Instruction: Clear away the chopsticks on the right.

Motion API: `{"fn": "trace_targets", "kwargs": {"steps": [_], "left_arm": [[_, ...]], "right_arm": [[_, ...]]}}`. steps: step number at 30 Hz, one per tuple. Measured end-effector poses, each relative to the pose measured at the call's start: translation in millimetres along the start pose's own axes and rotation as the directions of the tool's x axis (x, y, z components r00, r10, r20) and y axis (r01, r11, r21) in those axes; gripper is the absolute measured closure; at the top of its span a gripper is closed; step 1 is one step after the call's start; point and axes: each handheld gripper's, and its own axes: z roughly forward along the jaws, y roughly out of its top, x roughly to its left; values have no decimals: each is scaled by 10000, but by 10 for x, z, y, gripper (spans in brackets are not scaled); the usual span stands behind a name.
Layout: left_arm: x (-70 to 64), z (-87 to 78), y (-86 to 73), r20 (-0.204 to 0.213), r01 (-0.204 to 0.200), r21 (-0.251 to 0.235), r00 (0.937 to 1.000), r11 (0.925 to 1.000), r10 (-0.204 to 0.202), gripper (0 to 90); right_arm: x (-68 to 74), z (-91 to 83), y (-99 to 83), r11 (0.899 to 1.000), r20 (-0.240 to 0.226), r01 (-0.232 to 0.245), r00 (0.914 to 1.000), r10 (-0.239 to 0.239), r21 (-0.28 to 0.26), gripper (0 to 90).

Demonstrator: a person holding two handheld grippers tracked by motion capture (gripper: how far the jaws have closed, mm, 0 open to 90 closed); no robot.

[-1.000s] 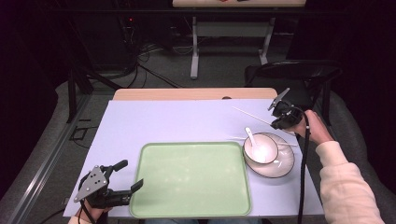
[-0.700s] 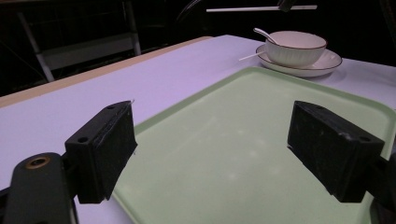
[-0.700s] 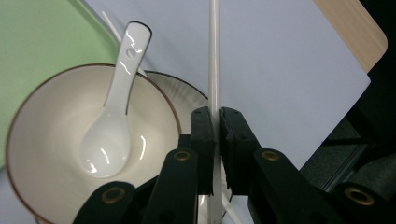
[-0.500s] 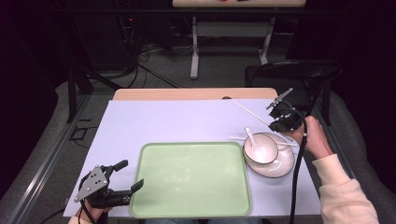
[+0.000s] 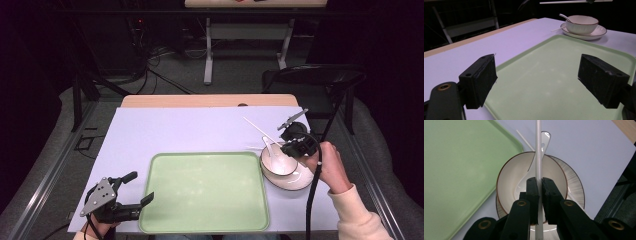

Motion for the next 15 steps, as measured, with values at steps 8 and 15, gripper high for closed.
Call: {"fn": "trace_targets", "kwargs": {"steps": [8, 15], "left_arm": [[-1, 2, 1, 21, -16, -8, 10000, 10000, 16, 151], [-6, 2, 3, -3, -46, 36, 10000, 10000, 46, 151]], "right_arm": [[314, 4, -66, 9999, 0, 146, 9999, -146, 74, 841], [474, 97, -155, 10000, -276, 71, 9996, -69, 60, 840]]}}
